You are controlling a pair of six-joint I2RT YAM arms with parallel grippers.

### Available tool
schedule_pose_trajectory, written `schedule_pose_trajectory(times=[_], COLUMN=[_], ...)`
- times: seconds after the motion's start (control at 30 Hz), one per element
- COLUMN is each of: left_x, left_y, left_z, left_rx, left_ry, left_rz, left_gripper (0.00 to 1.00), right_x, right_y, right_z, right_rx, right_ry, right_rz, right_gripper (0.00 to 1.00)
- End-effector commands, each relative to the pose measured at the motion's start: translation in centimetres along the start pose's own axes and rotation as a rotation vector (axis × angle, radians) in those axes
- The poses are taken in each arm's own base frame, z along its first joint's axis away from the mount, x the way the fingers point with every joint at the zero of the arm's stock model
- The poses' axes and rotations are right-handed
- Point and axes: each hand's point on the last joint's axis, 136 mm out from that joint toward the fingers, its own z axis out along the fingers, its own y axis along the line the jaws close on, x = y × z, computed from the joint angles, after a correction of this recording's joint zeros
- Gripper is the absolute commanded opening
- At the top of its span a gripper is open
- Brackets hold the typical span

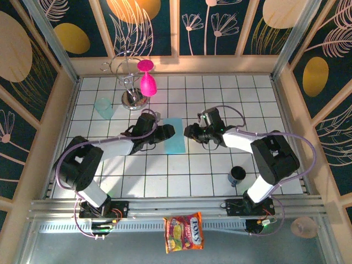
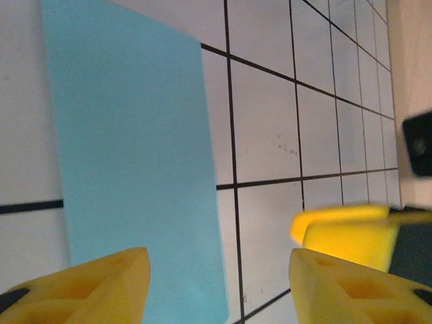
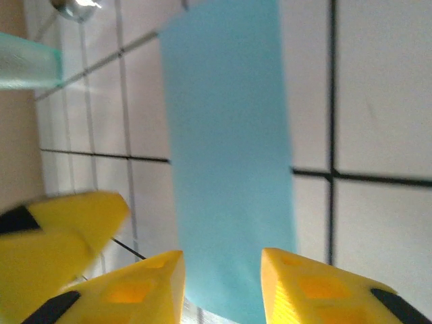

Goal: Fold a paper plane with a square sheet of paper (pick it up from the middle)
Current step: Fold the triangle a second time at the center of the table.

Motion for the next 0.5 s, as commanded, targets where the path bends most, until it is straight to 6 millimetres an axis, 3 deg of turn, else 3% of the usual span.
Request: schedule_pose_trajectory(times=[0.0,0.1,0.27,0.47], left_x=[-1.8,-2.1,-2.8,-2.2], left_y=[0.0,1.7,3.1,4.4], left_z=[1.0,2.1,3.1,4.0], left_rx=[-0.01,-0.076,-0.133,-0.171], left_ry=[-0.032,-0.031,-0.019,0.016], left_rz=[-0.007,-0.008,-0.005,-0.02], left_gripper=[0.56,0.54,0.52,0.5], right_x=[0.6,1.6,2.3,2.5], right_y=[-0.3,-0.9,-1.7,-1.2], right_z=[-0.9,-0.8,-0.4,0.1], right_rx=[-0.018,-0.026,-0.024,-0.052], right_ry=[-0.004,0.019,0.039,0.067], right_rz=[0.046,0.078,0.124,0.123], right_gripper=[0.4,0.42,0.42,0.4])
